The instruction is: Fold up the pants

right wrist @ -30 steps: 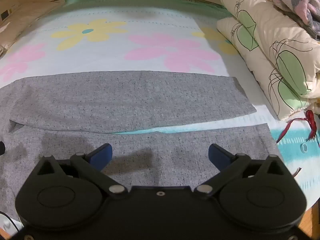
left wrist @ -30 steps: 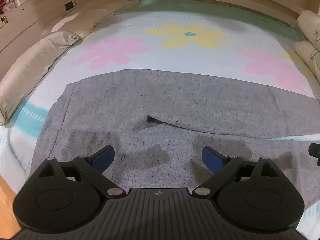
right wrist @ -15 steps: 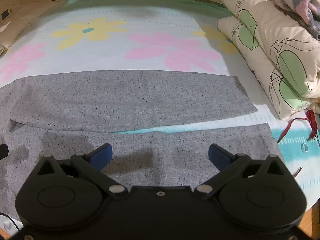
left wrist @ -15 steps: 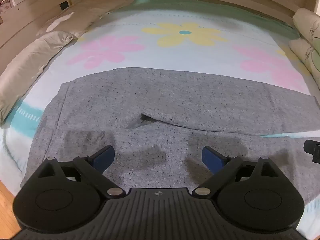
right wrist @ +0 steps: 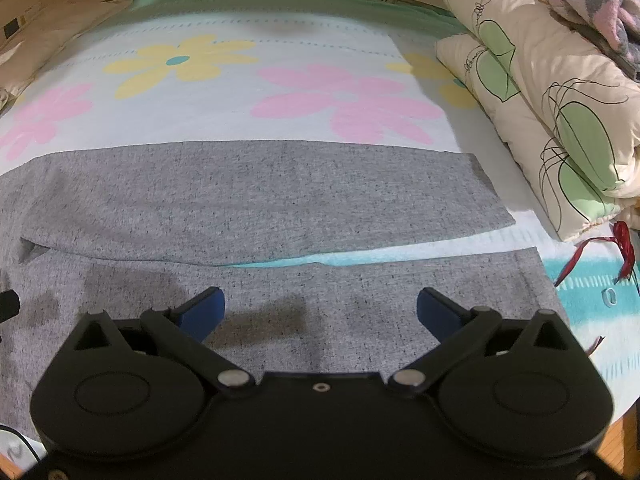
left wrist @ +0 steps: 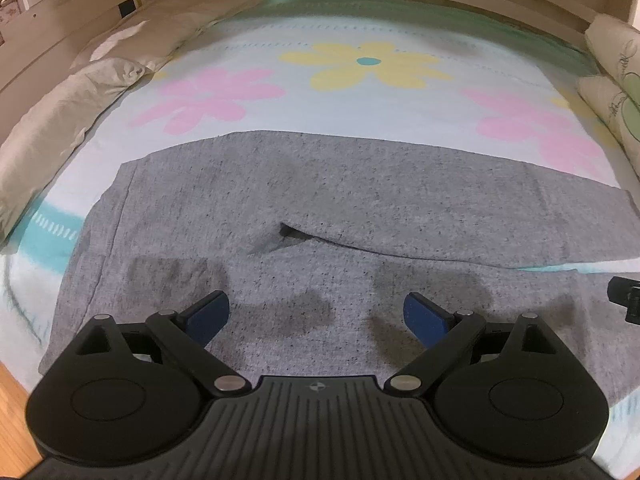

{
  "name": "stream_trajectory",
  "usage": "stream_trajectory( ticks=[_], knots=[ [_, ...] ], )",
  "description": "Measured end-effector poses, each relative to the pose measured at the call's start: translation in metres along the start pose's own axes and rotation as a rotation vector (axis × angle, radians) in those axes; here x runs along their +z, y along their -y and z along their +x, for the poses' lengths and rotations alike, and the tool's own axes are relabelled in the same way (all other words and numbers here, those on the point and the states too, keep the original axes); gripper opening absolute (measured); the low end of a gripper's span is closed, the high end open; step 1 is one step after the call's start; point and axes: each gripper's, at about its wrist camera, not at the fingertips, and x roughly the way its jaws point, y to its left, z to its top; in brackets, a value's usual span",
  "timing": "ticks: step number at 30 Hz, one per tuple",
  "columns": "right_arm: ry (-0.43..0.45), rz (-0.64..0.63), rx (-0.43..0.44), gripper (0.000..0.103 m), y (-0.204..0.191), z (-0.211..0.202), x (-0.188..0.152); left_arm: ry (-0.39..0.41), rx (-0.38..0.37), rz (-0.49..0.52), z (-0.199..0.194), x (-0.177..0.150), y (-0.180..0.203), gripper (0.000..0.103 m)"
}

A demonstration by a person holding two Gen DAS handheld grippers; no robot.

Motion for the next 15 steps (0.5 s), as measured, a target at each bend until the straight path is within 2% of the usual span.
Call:
stream_trajectory(
  ticks=[15],
  knots=[
    [0.001,0.000,0.002,0.102,-0.0004,0.0001,0.0007,-0.005,-0.003,-0.005,0.0000,-0.0006,-0.0018,0.095]
  ],
)
